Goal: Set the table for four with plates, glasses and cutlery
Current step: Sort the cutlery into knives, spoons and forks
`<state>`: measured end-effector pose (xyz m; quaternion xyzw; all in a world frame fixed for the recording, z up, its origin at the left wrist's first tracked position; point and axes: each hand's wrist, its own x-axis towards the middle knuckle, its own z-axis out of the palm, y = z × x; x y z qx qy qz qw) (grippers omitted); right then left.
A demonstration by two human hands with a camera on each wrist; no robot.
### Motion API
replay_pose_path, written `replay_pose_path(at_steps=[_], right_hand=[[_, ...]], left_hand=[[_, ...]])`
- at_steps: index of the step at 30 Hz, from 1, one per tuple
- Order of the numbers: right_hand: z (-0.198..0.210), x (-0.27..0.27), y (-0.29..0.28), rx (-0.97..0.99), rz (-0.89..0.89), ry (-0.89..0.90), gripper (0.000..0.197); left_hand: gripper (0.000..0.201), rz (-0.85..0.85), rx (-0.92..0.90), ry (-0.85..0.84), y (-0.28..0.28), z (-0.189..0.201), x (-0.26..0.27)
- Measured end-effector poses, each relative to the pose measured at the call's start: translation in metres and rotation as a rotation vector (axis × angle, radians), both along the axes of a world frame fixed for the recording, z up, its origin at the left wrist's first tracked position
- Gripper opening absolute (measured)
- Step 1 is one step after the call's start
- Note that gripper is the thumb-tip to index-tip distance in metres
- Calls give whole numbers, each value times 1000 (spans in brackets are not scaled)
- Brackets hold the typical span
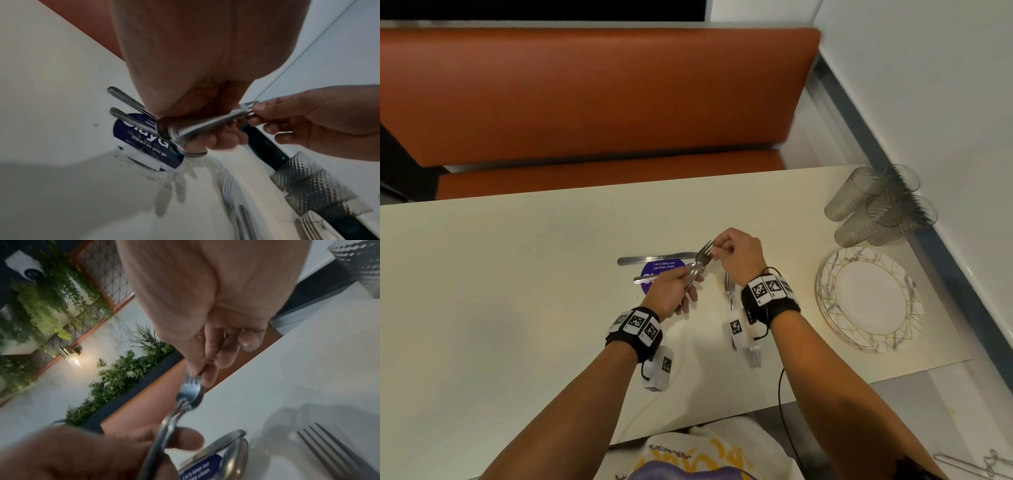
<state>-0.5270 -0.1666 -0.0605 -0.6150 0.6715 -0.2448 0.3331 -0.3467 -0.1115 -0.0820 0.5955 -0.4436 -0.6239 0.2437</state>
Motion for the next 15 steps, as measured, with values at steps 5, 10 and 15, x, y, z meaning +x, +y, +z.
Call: replay_pose_path(at_steps=[5, 10, 15], right_hand=[[-10, 3, 6, -53, -59, -5, 18], [-12, 3, 6, -23, -5, 5, 18], [-11, 2, 4, 0, -16, -5, 11]], left_hand=[[40, 58, 54, 68, 3, 1, -3], [37, 51, 53, 30, 5, -2, -4], [36, 25, 30, 42, 8, -4, -4]])
